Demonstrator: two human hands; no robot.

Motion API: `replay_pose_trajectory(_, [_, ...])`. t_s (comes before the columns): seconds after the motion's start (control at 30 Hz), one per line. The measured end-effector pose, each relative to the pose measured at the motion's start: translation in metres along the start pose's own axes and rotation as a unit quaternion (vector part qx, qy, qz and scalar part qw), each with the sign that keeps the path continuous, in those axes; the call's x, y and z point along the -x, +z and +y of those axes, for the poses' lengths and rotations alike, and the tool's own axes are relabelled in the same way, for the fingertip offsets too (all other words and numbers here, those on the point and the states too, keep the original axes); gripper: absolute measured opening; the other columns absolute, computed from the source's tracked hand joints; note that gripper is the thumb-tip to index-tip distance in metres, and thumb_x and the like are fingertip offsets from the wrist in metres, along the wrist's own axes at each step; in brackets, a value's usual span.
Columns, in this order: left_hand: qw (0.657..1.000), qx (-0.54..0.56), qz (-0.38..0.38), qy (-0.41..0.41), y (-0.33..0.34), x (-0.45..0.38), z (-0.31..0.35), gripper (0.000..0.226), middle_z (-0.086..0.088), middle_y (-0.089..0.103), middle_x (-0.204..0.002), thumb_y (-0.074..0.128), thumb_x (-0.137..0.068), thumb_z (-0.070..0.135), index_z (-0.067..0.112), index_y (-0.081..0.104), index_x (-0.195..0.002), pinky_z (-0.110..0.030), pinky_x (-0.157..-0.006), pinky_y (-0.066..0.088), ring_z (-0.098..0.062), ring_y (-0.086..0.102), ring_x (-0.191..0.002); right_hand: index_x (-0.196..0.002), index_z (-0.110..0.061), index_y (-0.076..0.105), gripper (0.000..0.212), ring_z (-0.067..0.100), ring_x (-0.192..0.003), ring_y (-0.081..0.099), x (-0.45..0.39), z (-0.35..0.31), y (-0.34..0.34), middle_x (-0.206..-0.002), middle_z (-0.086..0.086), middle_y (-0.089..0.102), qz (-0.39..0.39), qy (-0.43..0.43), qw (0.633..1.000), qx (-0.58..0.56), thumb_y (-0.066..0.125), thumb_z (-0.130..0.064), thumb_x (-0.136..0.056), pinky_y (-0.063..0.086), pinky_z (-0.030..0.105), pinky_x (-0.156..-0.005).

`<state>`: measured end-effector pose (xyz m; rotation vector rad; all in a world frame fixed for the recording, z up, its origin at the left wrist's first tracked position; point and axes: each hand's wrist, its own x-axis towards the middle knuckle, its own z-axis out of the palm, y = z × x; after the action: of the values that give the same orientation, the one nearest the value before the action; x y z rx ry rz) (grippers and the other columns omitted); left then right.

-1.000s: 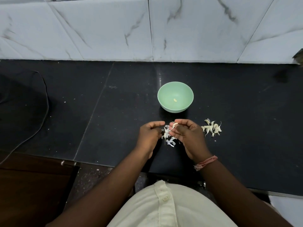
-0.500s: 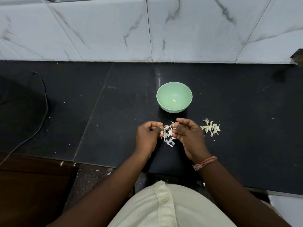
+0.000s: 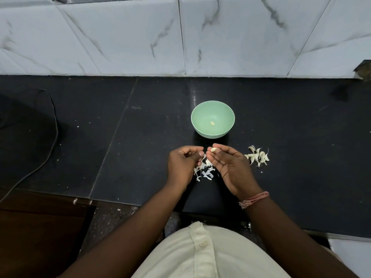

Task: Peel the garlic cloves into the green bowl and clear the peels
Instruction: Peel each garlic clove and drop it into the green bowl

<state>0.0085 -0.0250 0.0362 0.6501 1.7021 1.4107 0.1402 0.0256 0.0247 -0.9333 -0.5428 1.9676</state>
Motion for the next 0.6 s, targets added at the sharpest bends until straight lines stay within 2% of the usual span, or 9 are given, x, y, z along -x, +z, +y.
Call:
replay_pose_trajectory(0.07, [1.000,0.017,0.002,-0.011,0.001,0.000,0.000,0.017,-0.011,0.073,-0.078,0.065,-0.091,-0.006,0.002,0.076,-0.100,-0.028,-0.072,0.058,-0.017,0.067,-0.069,-0.105,0.011,0.064,0.013,0.034,-0.104,0.069,0.001,0.000,0.002,-0.102,0.027,0.070,0.000,-0.006,1.000,-0.002,0.058,0.007,-0.093,0.058,0.036,-0.093])
replay_pose_trajectory(0.17, [1.000,0.012,0.003,-0.016,0.004,0.000,-0.003,0.036,-0.008,0.077,-0.092,0.051,-0.091,-0.013,0.009,0.076,-0.102,-0.030,-0.083,0.060,-0.016,0.072,-0.088,-0.105,0.009,0.064,0.015,0.037,-0.106,0.068,0.001,-0.001,0.004,-0.102,0.025,0.072,0.002,-0.023,1.000,0.014,0.060,0.011,-0.091,0.059,0.036,-0.091])
replay_pose_trajectory(0.23, [1.000,0.021,-0.004,-0.020,0.006,-0.001,-0.003,0.037,-0.007,0.077,-0.097,0.053,-0.089,-0.013,0.011,0.075,-0.105,-0.034,-0.086,0.059,-0.019,0.072,-0.095,-0.119,0.005,0.059,0.031,0.036,-0.105,0.070,0.001,-0.003,0.005,-0.107,0.026,0.072,0.003,-0.030,0.999,0.017,0.057,0.016,-0.090,0.059,0.038,-0.091])
replay_pose_trajectory(0.4, [0.990,0.124,-0.024,-0.056,0.011,0.002,0.006,0.024,-0.007,0.071,-0.079,0.063,-0.090,-0.008,0.002,0.069,-0.111,-0.027,-0.074,0.059,-0.017,0.068,-0.074,-0.144,-0.010,0.045,0.063,0.029,-0.111,0.070,0.002,-0.004,0.008,-0.115,0.018,0.072,-0.008,-0.050,0.996,0.079,0.051,0.022,-0.090,0.059,0.034,-0.091])
replay_pose_trajectory(0.6, [0.964,0.234,-0.030,-0.125,0.015,0.001,0.013,0.032,-0.018,0.071,-0.093,0.069,-0.085,-0.011,-0.007,0.061,-0.115,-0.033,-0.082,0.061,-0.027,0.073,-0.088,-0.157,-0.027,0.024,0.088,0.022,-0.119,0.066,0.002,-0.002,0.012,-0.126,0.015,0.068,-0.013,-0.094,0.980,0.177,0.058,0.019,-0.089,0.054,0.036,-0.098])
